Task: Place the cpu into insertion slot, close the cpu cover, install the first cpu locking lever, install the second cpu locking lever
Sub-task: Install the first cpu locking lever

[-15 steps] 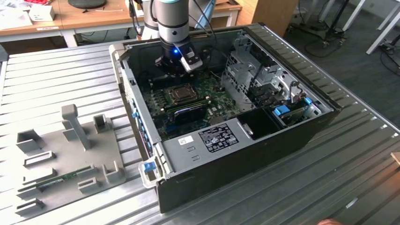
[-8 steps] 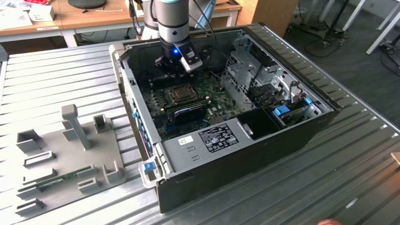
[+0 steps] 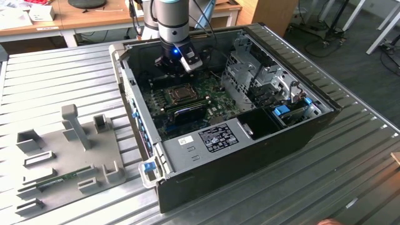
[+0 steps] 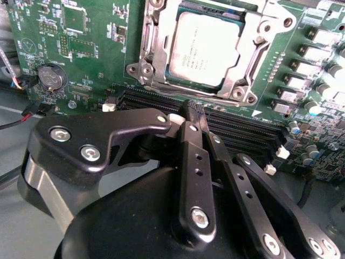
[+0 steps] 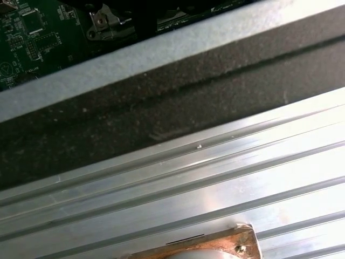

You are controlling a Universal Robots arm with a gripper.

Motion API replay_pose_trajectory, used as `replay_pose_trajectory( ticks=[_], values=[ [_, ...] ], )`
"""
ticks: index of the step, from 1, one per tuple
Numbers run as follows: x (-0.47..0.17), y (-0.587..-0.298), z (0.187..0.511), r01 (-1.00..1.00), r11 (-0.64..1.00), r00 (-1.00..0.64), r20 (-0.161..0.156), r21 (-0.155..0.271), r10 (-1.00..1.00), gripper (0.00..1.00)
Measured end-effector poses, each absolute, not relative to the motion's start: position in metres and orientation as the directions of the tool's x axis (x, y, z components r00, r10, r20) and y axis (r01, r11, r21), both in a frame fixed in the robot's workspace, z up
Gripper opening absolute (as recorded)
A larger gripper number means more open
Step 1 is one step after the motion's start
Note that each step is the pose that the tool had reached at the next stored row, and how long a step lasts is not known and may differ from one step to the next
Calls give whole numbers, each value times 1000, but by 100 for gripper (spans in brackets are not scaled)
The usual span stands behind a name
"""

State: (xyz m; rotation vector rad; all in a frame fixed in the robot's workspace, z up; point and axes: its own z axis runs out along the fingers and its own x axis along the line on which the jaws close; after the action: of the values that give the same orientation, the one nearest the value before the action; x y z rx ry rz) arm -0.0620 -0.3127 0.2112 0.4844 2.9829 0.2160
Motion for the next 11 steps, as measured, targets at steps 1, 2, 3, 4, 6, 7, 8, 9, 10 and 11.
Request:
replay_pose_trajectory(
  ticks=[1, 2, 3, 4, 6, 7, 8, 9, 10, 11],
  values=[
    [-62, -313, 211, 306, 939, -943, -87, 158, 322, 10],
    [-62, -313, 211, 306, 939, -943, -86, 158, 322, 10],
    [-62, -313, 211, 306, 939, -943, -86, 157, 322, 10],
    [-62, -313, 211, 306, 939, -943, -85, 157, 322, 10],
    [-62, -313, 211, 306, 939, -943, -85, 157, 322, 10],
    [-62, -313, 211, 306, 939, -943, -84, 157, 322, 10],
    [-62, -313, 211, 306, 939, -943, -84, 157, 322, 10],
    [-62, -313, 211, 307, 939, -943, -81, 156, 322, 10],
    [-62, -313, 211, 307, 939, -944, -79, 155, 322, 10],
    [-62, -313, 211, 307, 939, -944, -78, 155, 322, 10]
  ],
)
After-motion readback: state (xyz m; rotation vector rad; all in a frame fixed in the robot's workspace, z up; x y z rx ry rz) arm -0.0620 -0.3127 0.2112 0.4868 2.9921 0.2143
